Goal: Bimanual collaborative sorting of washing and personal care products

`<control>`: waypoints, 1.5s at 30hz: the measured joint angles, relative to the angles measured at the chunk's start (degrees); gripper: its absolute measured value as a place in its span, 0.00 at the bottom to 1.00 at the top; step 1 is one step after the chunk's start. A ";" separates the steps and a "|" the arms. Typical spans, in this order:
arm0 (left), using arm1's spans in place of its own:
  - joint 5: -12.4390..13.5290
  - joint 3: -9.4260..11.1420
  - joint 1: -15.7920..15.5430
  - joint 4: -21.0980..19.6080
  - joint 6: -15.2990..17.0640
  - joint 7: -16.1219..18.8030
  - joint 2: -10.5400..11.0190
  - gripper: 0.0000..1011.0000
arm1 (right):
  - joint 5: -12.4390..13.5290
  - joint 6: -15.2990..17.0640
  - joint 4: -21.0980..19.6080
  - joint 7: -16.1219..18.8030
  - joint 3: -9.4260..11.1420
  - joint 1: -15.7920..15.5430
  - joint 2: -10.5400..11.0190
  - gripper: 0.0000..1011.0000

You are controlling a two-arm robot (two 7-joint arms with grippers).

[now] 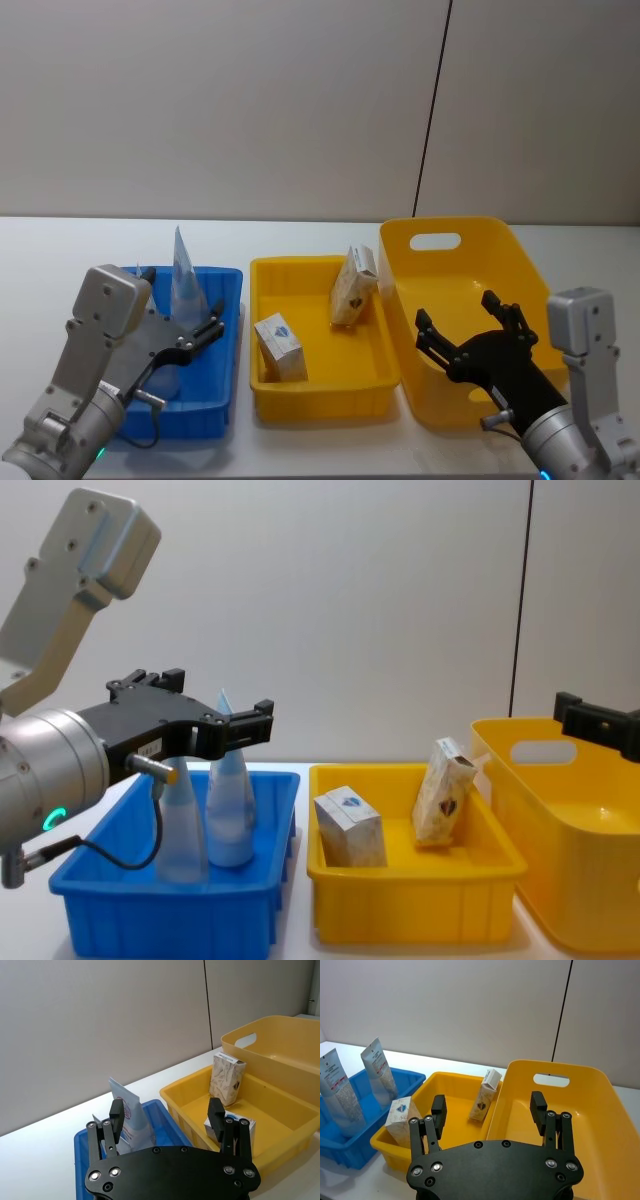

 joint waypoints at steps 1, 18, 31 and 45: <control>0.00 0.00 0.00 0.00 0.00 0.00 0.00 0.99 | 0.00 0.00 0.00 0.00 0.00 0.00 0.00 0.99; 0.00 0.00 0.00 0.00 0.00 0.00 0.00 0.99 | 0.00 0.00 0.00 0.00 0.00 0.00 -0.01 0.99; 0.00 0.00 0.00 0.00 0.00 0.00 0.00 0.99 | 0.47 5.95 -0.04 2.39 -0.47 2.94 1.34 0.99; 0.01 0.00 0.00 0.00 0.00 -0.01 0.00 0.99 | 2.24 19.10 3.91 10.65 -4.38 12.42 3.66 0.99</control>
